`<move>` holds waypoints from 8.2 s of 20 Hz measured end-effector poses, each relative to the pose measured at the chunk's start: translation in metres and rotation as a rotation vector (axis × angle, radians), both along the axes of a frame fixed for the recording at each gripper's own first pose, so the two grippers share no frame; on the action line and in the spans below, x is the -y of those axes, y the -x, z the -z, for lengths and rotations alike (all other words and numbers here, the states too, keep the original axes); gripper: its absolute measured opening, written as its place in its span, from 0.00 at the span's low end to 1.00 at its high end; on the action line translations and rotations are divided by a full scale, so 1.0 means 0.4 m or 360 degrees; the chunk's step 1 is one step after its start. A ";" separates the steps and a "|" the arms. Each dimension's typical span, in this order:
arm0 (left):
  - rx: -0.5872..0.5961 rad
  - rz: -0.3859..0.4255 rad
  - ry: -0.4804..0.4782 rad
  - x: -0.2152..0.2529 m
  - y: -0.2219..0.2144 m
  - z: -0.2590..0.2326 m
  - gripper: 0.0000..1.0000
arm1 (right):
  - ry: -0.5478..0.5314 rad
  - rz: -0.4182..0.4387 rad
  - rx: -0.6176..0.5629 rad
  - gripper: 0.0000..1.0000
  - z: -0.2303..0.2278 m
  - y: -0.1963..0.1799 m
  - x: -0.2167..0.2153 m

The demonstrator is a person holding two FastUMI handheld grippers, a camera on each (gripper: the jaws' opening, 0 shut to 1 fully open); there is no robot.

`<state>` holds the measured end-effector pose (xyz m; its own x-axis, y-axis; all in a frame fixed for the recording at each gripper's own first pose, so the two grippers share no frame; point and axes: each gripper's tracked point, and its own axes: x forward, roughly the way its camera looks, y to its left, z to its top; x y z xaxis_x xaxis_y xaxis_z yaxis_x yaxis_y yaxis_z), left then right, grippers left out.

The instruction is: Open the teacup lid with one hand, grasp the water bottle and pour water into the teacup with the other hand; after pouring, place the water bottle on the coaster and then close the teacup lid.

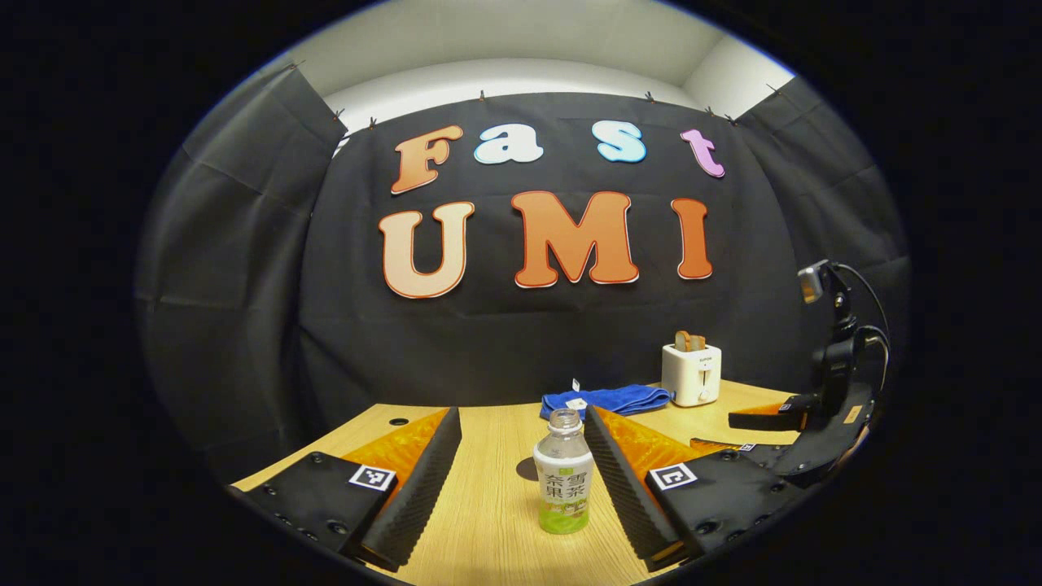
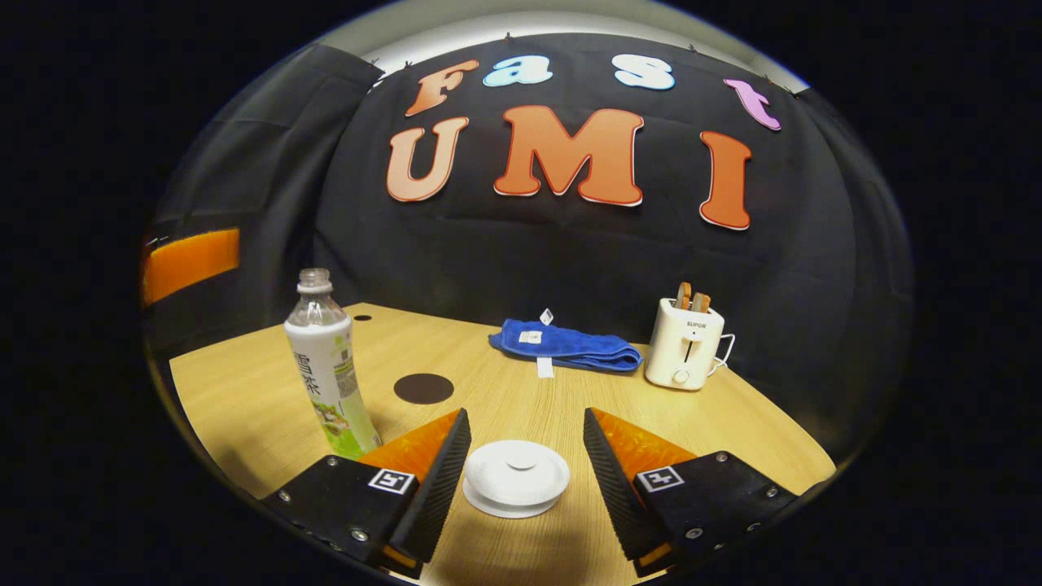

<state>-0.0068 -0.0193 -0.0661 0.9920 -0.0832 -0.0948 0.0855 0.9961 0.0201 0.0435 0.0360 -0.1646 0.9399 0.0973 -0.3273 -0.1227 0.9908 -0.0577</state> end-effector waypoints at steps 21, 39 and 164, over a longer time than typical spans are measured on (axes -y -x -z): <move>-0.0126 0.0038 0.0006 0.023 -0.012 0.095 0.96 | 0.0003 -0.0074 -0.0226 0.20 0.111 -0.043 -0.006; -0.0448 0.0156 -0.0020 0.130 -0.114 0.380 0.97 | -0.0167 0.0007 0.0081 0.20 -0.111 -0.004 0.113; 0.0267 0.0364 -0.0896 0.210 -0.342 0.108 0.68 | -0.0259 0.0083 0.0148 0.20 -0.091 0.062 0.205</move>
<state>0.1300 -0.1032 -0.1095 0.9602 -0.2775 -0.0305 0.2451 0.7859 0.5677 0.0188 -0.0459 -0.1281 0.9705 0.0926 -0.2226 -0.0728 0.9928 0.0953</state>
